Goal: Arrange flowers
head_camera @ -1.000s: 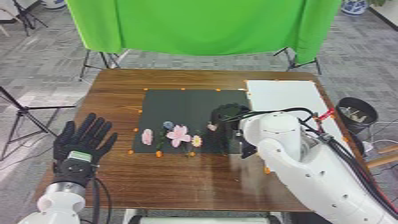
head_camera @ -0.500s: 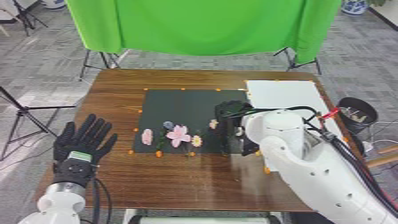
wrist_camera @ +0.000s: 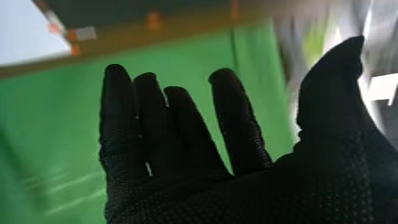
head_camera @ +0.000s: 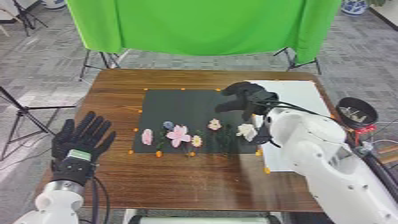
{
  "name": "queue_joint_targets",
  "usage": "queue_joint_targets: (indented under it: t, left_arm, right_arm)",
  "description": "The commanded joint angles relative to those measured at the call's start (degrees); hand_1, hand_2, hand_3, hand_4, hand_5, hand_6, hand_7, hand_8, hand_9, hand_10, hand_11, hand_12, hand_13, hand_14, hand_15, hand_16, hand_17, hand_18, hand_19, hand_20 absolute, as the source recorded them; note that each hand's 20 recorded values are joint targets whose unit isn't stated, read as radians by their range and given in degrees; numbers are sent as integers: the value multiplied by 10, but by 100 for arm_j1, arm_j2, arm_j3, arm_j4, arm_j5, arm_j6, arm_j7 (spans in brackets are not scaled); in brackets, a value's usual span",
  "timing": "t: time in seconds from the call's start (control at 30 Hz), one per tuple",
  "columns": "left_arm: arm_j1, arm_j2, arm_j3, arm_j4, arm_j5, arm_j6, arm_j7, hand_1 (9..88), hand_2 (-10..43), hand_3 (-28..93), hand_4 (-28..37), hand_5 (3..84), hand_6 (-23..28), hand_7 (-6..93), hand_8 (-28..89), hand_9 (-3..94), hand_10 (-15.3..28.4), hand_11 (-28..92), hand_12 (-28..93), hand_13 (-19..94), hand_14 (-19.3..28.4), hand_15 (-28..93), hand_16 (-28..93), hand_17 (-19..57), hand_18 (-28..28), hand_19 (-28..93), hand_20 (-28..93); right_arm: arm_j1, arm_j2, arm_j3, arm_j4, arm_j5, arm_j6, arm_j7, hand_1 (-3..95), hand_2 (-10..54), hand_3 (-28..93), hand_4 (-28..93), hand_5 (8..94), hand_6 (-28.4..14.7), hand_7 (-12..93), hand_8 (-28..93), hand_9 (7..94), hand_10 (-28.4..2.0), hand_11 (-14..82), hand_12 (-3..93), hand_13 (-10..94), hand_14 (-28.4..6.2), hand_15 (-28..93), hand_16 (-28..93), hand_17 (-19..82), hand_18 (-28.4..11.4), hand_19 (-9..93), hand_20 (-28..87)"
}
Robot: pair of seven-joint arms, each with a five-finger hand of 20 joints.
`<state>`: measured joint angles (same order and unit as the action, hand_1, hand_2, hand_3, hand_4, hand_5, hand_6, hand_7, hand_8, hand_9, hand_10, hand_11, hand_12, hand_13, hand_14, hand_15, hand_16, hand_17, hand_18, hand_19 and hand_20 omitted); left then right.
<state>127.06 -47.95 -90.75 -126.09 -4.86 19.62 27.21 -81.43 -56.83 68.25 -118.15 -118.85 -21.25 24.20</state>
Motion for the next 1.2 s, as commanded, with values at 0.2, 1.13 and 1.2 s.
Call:
queue_joint_targets:
  t: [0.2,1.13,1.2]
  left_arm:
    - [-113,316,-369,212,685,-454,-58,284,164,710,-283,419,94,170,-95,383,160,229,131,281,157,399,-64,-78,154,411,105]
    - [1166,60,-2085,55,1035,-666,520,284,164,710,-283,419,94,170,-95,383,160,229,131,281,157,399,-64,-78,154,411,105]
    - [1156,62,-2088,56,996,-676,577,284,164,710,-283,419,94,170,-95,383,160,229,131,281,157,399,-64,-78,154,411,105]
  right_arm:
    - [-1749,61,2040,-70,3923,2737,-1245,140,100,741,-283,359,-54,95,-94,335,-177,41,116,278,-167,134,134,149,-176,357,135]
    - [-1151,-433,1737,487,6270,1594,-1890,29,103,754,-283,356,-42,61,-86,318,-129,18,101,235,-145,35,163,112,-167,231,156]
    - [-1133,-388,1718,464,6253,1568,-1893,31,103,751,-283,358,-42,62,-85,318,-130,18,101,235,-146,35,164,112,-168,232,156]
